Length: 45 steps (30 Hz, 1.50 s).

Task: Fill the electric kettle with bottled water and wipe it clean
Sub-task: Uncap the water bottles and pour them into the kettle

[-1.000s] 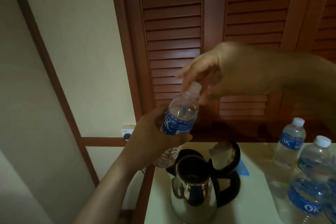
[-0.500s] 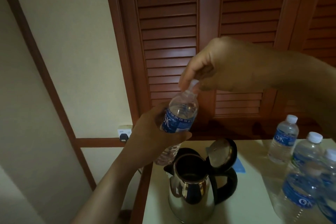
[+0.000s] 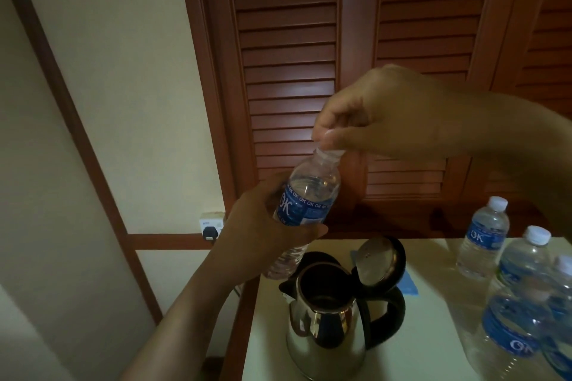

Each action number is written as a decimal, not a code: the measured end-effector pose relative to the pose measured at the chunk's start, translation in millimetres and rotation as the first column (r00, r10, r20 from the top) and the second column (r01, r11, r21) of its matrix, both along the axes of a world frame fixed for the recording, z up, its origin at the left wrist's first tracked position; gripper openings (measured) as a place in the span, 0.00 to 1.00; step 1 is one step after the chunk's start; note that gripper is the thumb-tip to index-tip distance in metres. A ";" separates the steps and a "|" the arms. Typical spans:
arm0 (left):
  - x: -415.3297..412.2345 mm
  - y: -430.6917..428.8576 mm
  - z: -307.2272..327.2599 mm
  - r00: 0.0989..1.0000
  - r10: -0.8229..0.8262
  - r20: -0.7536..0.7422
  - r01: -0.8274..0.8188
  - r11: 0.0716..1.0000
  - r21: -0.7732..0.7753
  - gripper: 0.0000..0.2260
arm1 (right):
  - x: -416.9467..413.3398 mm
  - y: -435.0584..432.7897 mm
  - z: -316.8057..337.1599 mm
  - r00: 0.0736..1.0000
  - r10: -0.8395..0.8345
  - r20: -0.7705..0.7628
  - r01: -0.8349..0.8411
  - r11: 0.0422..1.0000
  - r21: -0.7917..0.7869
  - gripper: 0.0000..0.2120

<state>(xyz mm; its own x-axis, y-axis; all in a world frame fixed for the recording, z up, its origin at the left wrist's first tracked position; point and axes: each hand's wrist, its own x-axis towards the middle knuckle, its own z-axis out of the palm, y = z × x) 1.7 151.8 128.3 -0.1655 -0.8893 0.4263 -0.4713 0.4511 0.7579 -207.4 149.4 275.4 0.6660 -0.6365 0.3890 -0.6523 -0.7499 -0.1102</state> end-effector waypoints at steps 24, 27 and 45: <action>36.7 8.0 -60.9 0.990 0.053 0.129 -0.070 0.989 0.127 0.32 | -24.9 59.0 -232.3 0.923 -0.200 0.328 0.074 0.931 0.358 0.13; 44.2 11.7 -70.6 0.991 0.041 0.131 -0.062 0.984 0.167 0.32 | -23.7 77.4 -282.0 0.907 -0.249 0.341 0.128 0.932 0.339 0.12; 54.9 18.5 -86.7 0.886 0.145 0.441 -0.226 0.964 0.137 0.36 | -63.2 71.8 -394.0 0.831 -0.530 -0.166 0.553 0.764 0.331 0.45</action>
<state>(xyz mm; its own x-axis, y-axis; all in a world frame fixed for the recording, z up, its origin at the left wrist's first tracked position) 56.6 170.3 41.6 -0.1183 -0.9759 0.1836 -0.8265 0.1992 0.5266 -270.6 221.2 -118.6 0.1824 -0.9824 0.0402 -0.9520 -0.1867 -0.2425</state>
